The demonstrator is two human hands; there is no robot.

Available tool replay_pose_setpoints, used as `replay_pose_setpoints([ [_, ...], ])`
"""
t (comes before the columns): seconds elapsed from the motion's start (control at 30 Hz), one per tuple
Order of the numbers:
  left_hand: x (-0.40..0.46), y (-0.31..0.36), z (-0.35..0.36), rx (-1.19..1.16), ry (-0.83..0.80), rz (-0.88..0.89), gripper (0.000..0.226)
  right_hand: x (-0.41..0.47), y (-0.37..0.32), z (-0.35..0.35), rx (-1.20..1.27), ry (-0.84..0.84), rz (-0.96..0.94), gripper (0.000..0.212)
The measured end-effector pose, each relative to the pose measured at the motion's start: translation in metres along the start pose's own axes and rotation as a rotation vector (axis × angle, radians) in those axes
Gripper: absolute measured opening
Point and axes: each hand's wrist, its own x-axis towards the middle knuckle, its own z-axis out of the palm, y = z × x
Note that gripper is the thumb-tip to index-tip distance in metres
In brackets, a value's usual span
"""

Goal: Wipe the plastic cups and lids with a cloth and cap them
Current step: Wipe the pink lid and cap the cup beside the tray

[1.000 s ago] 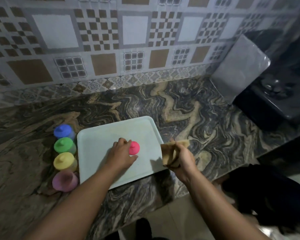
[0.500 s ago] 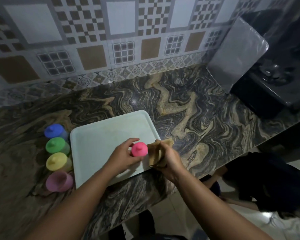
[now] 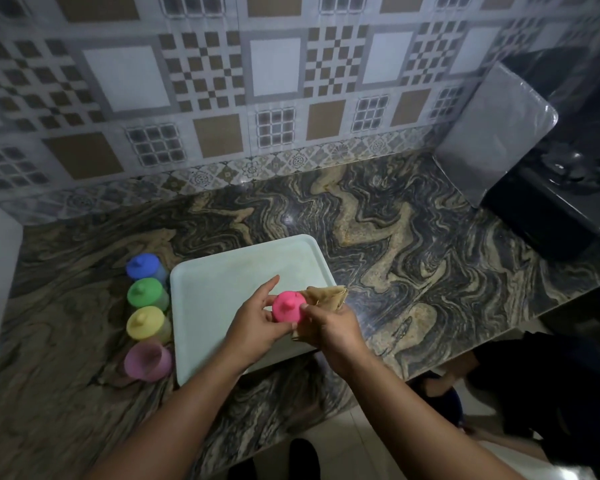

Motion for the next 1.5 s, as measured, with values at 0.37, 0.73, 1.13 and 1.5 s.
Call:
replay_pose_setpoints([
  [0.37, -0.011, 0.0, -0.019, -0.657, 0.268, -0.263, 0.03, 0.0, 0.011, 0.025, 0.085, 0.137, -0.06, 0.008],
  [0.73, -0.031, 0.01, -0.061, -0.856, 0.171, -0.272, 0.025, -0.025, 0.019, 0.066, -0.478, -0.091, -0.696, 0.024],
  [1.13, -0.053, 0.013, -0.099, -0.907, 0.163, -0.091, 0.039, -0.043, 0.041, 0.102, -0.855, -0.214, -1.065, 0.06],
  [1.5, -0.068, 0.014, -0.141, -0.846, -0.083, -0.064, 0.038, -0.051, 0.035, 0.107, -0.89, -0.306, -1.101, 0.045],
])
